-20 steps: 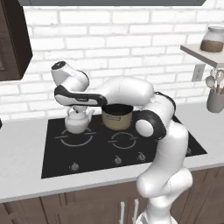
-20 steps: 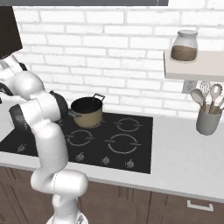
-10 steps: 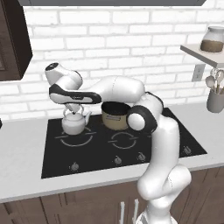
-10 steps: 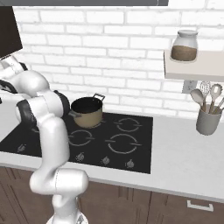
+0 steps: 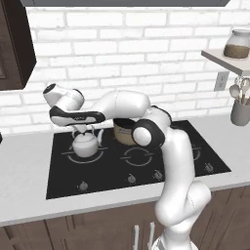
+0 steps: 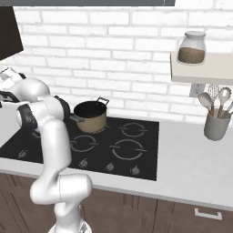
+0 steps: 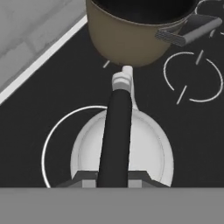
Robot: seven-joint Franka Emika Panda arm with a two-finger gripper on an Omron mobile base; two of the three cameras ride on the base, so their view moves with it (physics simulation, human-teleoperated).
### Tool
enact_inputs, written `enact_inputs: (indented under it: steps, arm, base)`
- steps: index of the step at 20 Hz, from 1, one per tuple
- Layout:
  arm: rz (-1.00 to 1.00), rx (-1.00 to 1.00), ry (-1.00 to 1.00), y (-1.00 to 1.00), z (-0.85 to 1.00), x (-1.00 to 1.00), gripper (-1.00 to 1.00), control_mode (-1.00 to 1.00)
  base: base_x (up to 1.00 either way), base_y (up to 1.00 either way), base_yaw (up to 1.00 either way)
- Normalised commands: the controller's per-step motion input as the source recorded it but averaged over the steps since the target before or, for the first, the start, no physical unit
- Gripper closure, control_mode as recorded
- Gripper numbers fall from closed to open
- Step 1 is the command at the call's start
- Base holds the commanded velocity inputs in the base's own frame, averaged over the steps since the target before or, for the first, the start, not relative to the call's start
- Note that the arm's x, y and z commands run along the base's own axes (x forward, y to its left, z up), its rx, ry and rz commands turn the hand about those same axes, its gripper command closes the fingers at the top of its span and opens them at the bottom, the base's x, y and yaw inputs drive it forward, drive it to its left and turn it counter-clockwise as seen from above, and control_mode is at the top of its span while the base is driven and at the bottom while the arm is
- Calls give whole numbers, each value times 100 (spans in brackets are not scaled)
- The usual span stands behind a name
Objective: Pick the kettle from the counter and place it on a stove burner. Then turn the burner on.
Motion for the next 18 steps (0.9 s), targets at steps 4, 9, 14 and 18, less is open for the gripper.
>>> enact_inputs:
  steps: [4,9,14,18]
  arm:
    - [0,-2,-4,0,-38,0,100,-100]
    - [0,0,-11,0,-14,2,100,-100]
    - [-1,0,-9,0,0,42,100,-100]
    - [-1,0,-1,0,0,40,100,-100]
  base:
    - [0,0,0]
    - [0,0,0]
    - [0,0,0]
    - [0,0,0]
